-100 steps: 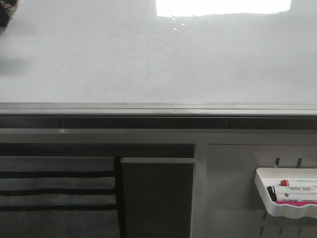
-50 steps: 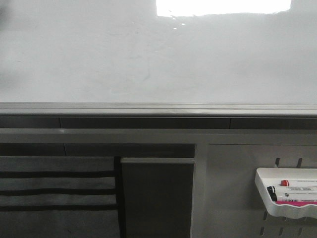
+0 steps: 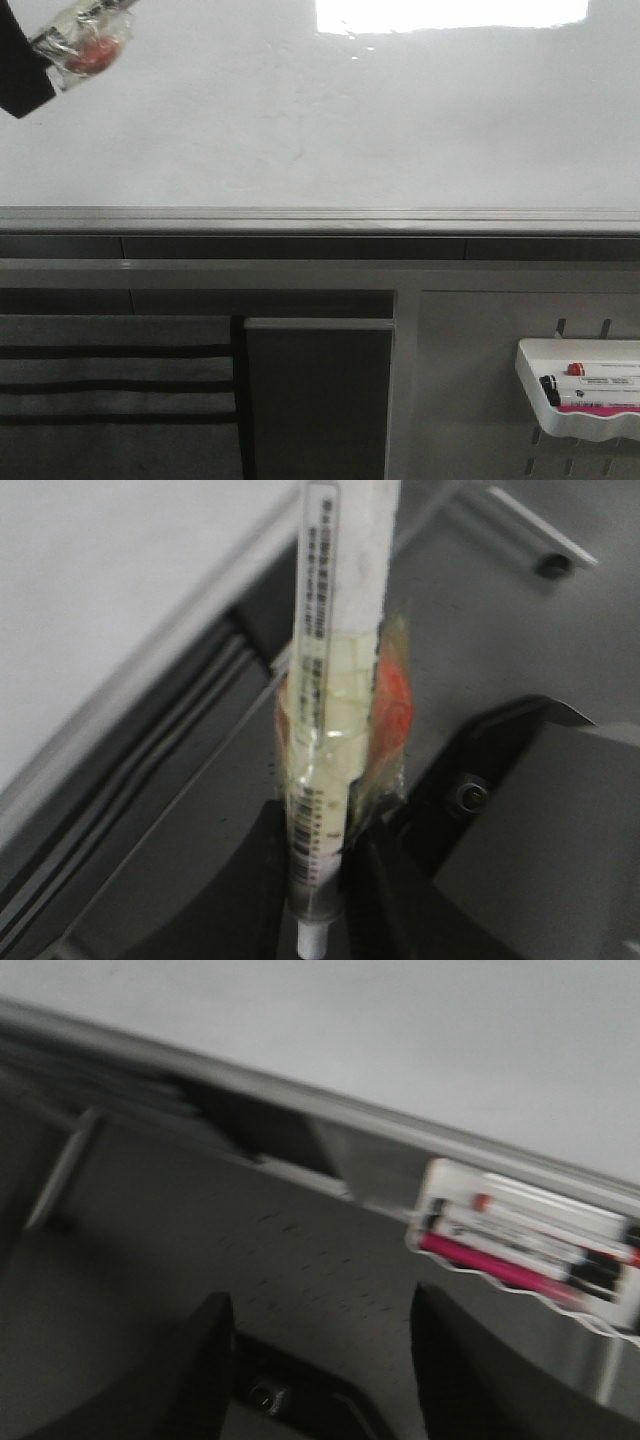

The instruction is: Write number 3 on whiteboard

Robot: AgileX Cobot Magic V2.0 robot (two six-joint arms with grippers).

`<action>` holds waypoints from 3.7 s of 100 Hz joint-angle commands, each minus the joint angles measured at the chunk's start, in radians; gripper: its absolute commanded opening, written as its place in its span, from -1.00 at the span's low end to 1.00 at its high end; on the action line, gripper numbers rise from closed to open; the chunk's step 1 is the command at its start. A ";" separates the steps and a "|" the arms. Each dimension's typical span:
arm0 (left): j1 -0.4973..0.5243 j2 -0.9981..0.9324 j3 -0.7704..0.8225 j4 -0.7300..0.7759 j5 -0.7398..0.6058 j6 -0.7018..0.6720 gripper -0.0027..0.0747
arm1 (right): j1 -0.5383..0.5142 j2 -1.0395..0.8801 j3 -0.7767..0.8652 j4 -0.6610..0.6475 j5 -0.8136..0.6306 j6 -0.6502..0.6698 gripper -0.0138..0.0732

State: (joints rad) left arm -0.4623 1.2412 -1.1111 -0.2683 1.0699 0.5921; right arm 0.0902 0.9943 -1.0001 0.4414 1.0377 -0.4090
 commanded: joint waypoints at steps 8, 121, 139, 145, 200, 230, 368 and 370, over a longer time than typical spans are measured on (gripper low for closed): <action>-0.077 -0.029 -0.036 -0.251 0.029 0.241 -0.83 | 0.024 0.109 -0.086 0.308 0.145 -0.369 0.11; -0.285 -0.029 -0.036 -0.365 -0.001 0.453 -0.83 | 0.431 0.167 -0.212 0.407 0.119 -0.788 0.11; -0.285 -0.029 -0.036 -0.365 -0.013 0.449 -0.83 | 0.481 0.168 -0.252 0.272 0.116 -0.676 0.11; -0.285 -0.029 -0.036 -0.365 -0.013 0.449 -0.83 | 0.509 0.181 -0.275 0.231 0.136 -0.635 0.11; -0.285 -0.029 -0.036 -0.361 -0.013 0.434 -0.83 | 0.585 0.277 -0.419 0.094 0.207 -0.490 0.11; -0.285 -0.029 -0.036 -0.361 -0.017 0.429 -0.83 | 0.590 0.278 -0.419 0.096 0.225 -0.466 -0.08; 0.142 -0.351 0.143 -0.345 -0.289 0.157 0.21 | 0.334 -0.091 -0.112 -0.301 -0.038 0.127 -0.68; 0.155 -0.364 0.162 -0.350 -0.302 0.154 0.21 | 0.323 -0.100 -0.097 -0.301 -0.047 0.128 -0.68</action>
State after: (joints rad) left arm -0.3592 0.9392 -0.9878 -0.5742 0.8797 0.7989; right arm 0.4839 0.9533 -1.1483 0.1472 1.1069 -0.3248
